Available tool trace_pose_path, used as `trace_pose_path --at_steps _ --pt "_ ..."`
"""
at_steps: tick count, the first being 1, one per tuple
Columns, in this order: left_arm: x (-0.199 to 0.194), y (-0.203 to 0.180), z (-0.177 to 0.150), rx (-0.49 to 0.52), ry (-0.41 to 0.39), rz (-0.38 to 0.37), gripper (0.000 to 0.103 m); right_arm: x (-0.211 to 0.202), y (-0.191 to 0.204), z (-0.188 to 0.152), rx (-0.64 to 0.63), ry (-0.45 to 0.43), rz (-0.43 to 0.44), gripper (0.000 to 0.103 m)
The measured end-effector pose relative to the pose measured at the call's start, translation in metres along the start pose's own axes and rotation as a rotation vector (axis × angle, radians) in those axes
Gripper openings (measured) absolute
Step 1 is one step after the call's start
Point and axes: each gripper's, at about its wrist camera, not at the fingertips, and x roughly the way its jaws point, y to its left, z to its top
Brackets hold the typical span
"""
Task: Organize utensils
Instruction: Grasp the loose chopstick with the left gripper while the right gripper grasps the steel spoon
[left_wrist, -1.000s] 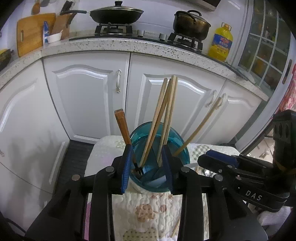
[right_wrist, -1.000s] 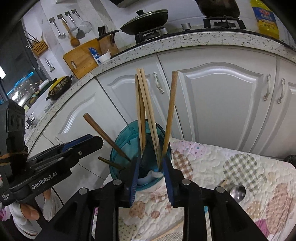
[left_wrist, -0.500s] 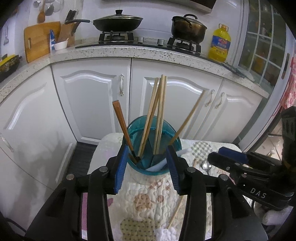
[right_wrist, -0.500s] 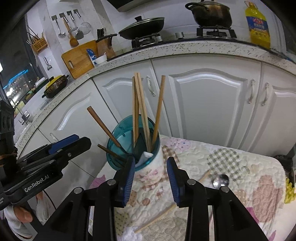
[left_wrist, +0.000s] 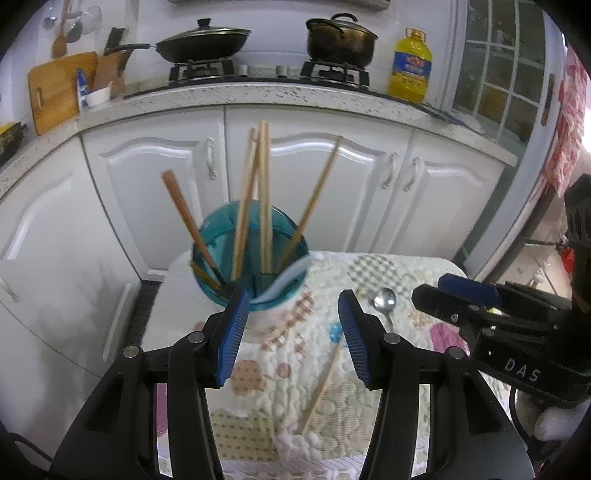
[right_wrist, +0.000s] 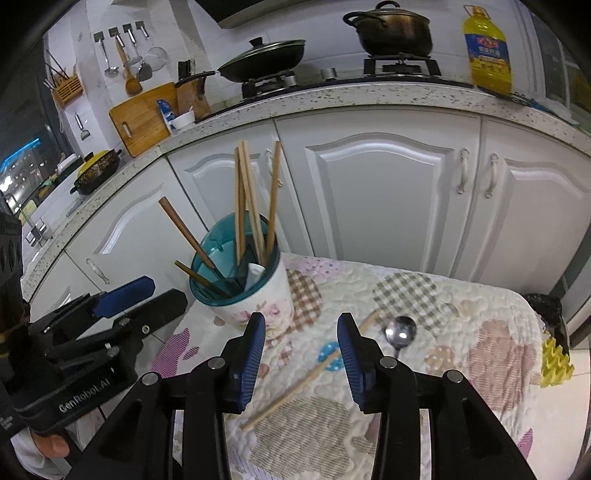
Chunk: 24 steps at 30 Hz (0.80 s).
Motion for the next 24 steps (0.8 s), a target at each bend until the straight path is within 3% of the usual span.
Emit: trace_pose_path --at_steps 24 --pt "0.036 -0.025 -0.02 0.041 0.089 -0.033 0.05 0.009 -0.049 -0.028 0.089 0.068 -0.064 0.04"
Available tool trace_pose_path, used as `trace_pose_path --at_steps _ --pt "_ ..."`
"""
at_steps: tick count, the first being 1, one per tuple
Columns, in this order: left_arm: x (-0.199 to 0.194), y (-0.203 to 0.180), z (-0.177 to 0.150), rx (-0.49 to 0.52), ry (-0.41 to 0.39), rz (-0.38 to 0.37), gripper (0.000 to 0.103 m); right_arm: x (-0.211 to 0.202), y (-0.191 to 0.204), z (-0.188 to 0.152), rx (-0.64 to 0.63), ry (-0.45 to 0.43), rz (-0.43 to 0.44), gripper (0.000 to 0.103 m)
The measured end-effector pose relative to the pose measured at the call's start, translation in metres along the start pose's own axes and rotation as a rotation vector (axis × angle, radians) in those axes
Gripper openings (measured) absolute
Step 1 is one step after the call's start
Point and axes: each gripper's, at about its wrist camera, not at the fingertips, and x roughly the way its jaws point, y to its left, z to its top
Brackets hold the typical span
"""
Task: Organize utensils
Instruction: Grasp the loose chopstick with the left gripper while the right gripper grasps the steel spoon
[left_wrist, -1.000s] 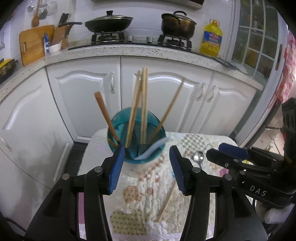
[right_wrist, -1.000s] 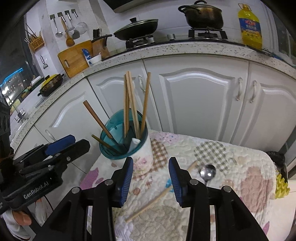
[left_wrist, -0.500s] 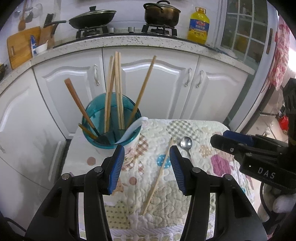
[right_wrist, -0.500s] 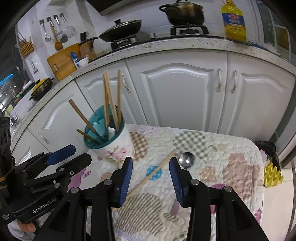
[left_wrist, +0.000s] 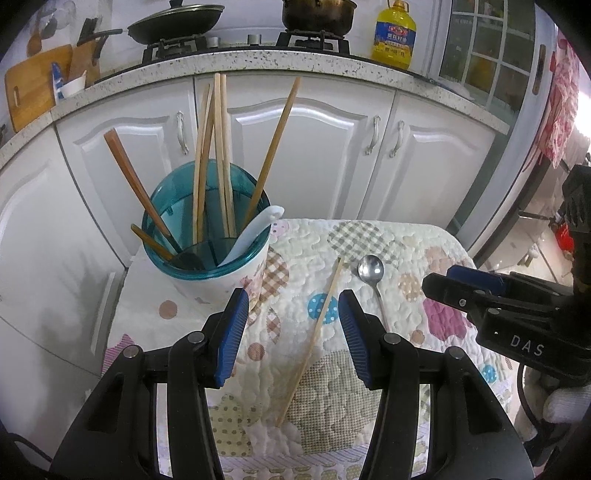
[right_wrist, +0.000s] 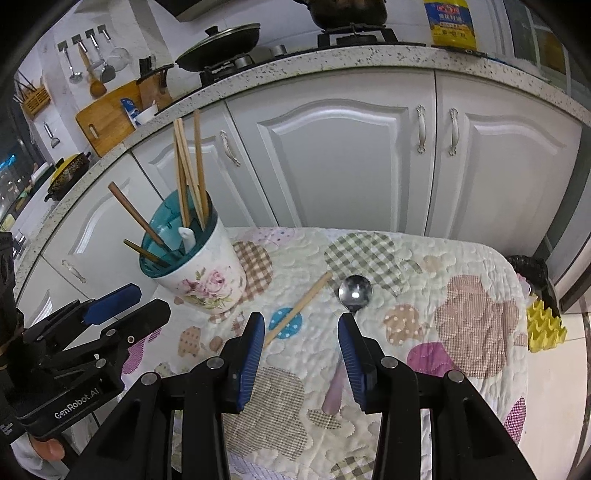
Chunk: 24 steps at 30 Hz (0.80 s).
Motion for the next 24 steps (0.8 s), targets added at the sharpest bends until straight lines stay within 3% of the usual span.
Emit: trace_pose_path --at_steps 7,13,18,24 --pt "0.012 0.003 -0.007 -0.007 0.03 -0.029 0.05 0.015 -0.011 -0.007 0.024 0.035 -0.007 0.04" --pt "0.032 0.004 -0.018 0.01 0.091 -0.077 0.05 0.053 -0.032 -0.015 0.058 0.12 -0.007 0.04" --pt "0.061 0.002 -0.027 0.029 0.166 -0.098 0.05 0.09 -0.052 -0.005 0.085 0.162 -0.027 0.04" --pt "0.092 0.006 -0.038 0.038 0.237 -0.094 0.05 0.122 -0.072 0.016 0.077 0.154 -0.03 0.04"
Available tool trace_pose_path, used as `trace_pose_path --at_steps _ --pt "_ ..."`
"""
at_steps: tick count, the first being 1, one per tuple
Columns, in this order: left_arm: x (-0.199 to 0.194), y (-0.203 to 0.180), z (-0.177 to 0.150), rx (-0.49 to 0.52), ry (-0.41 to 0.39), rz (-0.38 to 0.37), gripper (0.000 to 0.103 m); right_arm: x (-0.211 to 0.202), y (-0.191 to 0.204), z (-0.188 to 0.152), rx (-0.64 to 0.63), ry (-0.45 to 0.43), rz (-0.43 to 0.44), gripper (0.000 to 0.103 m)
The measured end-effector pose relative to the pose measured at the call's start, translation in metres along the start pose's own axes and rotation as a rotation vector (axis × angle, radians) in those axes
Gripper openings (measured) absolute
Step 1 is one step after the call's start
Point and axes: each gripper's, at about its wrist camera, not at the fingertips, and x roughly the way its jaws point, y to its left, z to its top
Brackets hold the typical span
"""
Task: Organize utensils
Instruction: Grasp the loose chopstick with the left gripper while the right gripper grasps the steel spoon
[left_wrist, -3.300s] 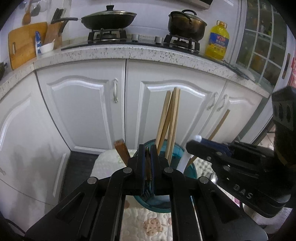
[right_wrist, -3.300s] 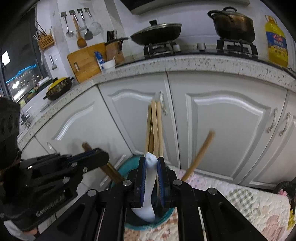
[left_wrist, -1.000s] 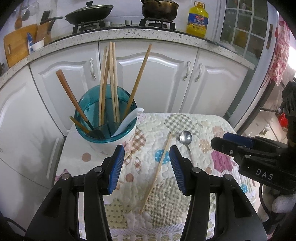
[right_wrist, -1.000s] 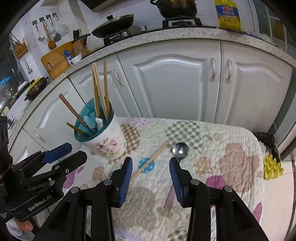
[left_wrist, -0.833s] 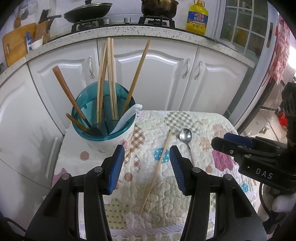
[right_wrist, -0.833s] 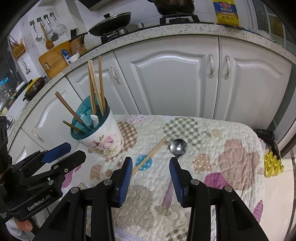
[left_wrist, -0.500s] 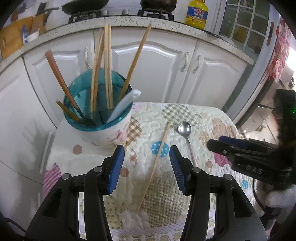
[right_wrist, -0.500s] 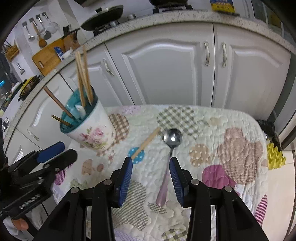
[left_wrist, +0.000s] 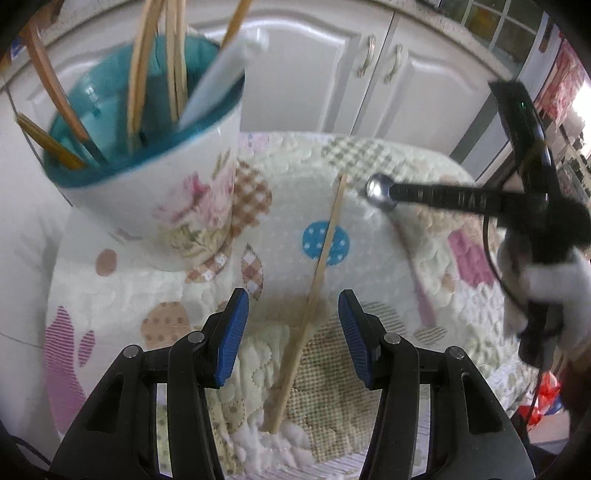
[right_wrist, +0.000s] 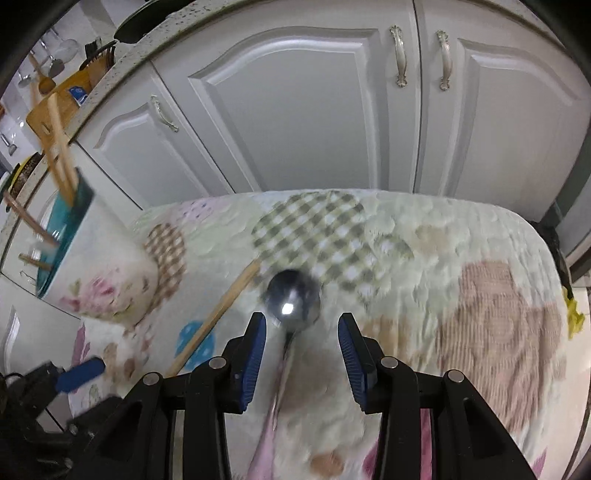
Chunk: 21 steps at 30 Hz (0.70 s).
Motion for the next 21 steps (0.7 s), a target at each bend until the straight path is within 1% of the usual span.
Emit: trace_pose_path --at_steps 2,3,4,5,6,7,8,9,12,13,15,18,21 --pt "0.012 0.001 -0.001 -0.001 0.031 -0.005 0.05 0.01 -0.005 0.007 0.001 0.005 0.019 0.04" --pt "0.017 0.0 -0.001 0.0 0.044 -0.007 0.049 0.015 -0.007 0.01 -0.001 0.004 0.027 0.038" --pt "0.022 0.0 -0.001 0.001 0.051 -0.009 0.042 0.019 -0.008 0.013 -0.007 0.002 0.04 0.03" --pt "0.026 -0.001 -0.001 0.002 0.061 -0.01 0.037 0.022 -0.009 0.015 -0.013 0.004 0.057 0.025" --pt "0.031 -0.001 -0.001 0.002 0.074 -0.005 0.026 0.024 -0.009 0.015 -0.018 0.007 0.065 0.015" --pt "0.031 0.0 -0.002 0.002 0.062 0.009 0.018 0.027 -0.009 0.016 -0.023 0.008 0.064 0.012" --pt "0.031 0.0 -0.002 0.003 0.059 0.01 0.012 0.028 -0.011 0.016 -0.026 0.003 0.075 0.01" --pt "0.031 0.001 -0.003 -0.002 0.065 -0.004 0.009 0.028 -0.011 0.016 -0.022 0.002 0.085 0.008" --pt "0.027 0.007 -0.007 -0.04 0.082 -0.044 0.004 0.021 -0.016 0.014 0.005 0.009 0.132 0.003" --pt "0.025 0.008 -0.009 -0.044 0.087 -0.052 0.004 0.018 -0.016 0.012 0.001 0.011 0.14 0.003" --pt "0.018 0.008 -0.019 -0.039 0.096 -0.064 0.004 0.01 -0.015 0.007 -0.019 0.02 0.147 0.002" --pt "0.005 0.007 -0.039 -0.028 0.12 -0.079 0.004 0.0 -0.012 -0.005 -0.042 0.036 0.179 0.002" --pt "-0.003 0.004 -0.054 -0.01 0.164 -0.096 0.004 -0.008 -0.008 -0.025 -0.087 0.067 0.206 0.002"
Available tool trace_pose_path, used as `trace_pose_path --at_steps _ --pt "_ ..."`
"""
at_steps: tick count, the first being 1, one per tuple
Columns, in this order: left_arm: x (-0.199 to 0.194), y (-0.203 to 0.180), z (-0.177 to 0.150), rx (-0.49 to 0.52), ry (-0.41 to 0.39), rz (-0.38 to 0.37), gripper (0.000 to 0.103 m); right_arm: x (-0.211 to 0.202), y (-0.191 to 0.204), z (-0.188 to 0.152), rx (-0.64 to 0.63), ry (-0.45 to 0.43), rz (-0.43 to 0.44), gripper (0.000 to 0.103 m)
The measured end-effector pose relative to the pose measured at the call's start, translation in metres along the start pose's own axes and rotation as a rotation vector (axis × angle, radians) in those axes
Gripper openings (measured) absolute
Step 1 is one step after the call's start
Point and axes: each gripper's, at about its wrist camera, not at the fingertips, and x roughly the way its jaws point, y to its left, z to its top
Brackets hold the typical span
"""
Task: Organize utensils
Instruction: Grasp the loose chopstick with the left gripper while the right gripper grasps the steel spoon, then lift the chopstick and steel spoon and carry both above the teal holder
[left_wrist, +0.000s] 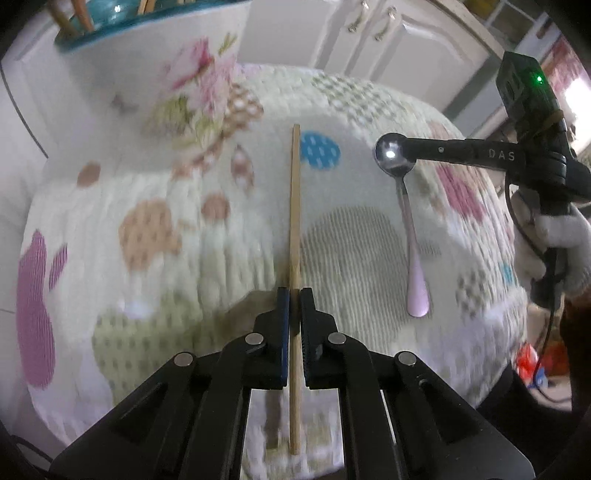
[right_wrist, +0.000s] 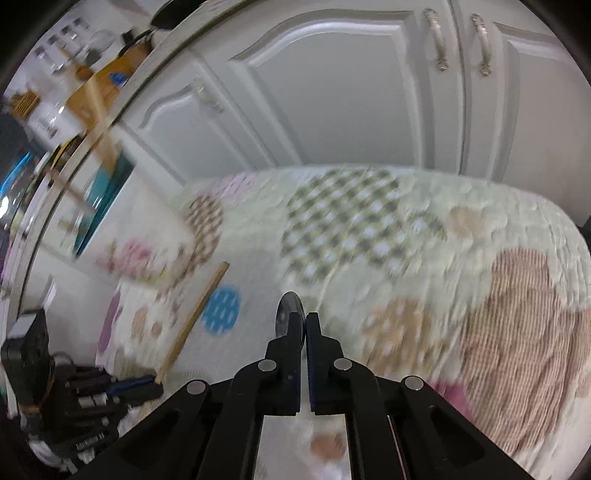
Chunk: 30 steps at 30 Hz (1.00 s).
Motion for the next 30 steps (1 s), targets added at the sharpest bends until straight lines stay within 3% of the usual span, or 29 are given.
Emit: trace_pose_path --at_steps 3,7,12,16,20,22,25,28,30 --pt "-0.003 -0.003 -0.002 0.007 0.01 -0.015 0.007 0.0 0.002 -0.021 -0.006 0.052 0.037 0.002" --pt "-0.004 -0.005 0.014 0.006 -0.019 0.013 0.025 -0.002 0.0 -0.04 -0.003 0.081 0.036 0.006" --pt "0.008 -0.015 0.052 0.018 -0.084 0.085 0.026 -0.005 -0.004 -0.042 0.016 0.065 0.028 0.016" --pt "0.031 -0.018 0.076 0.03 -0.086 0.169 0.026 0.0 -0.003 -0.037 0.03 0.057 0.029 0.016" --pt "0.04 -0.02 0.086 0.044 -0.088 0.181 0.027 0.006 0.003 -0.035 0.016 0.048 0.034 0.01" --pt "0.038 -0.019 0.086 0.063 -0.085 0.14 0.004 0.006 0.009 -0.038 -0.003 0.045 0.015 0.005" --pt "0.021 -0.006 0.082 0.032 -0.097 0.051 0.004 -0.004 0.018 -0.038 -0.032 0.025 -0.013 0.003" --pt "-0.016 0.007 0.073 -0.016 -0.158 -0.036 0.004 -0.019 0.029 -0.035 -0.056 -0.01 -0.01 0.003" --pt "-0.038 0.011 0.068 -0.025 -0.196 -0.052 0.004 -0.033 0.036 -0.032 -0.069 -0.037 -0.006 0.003"
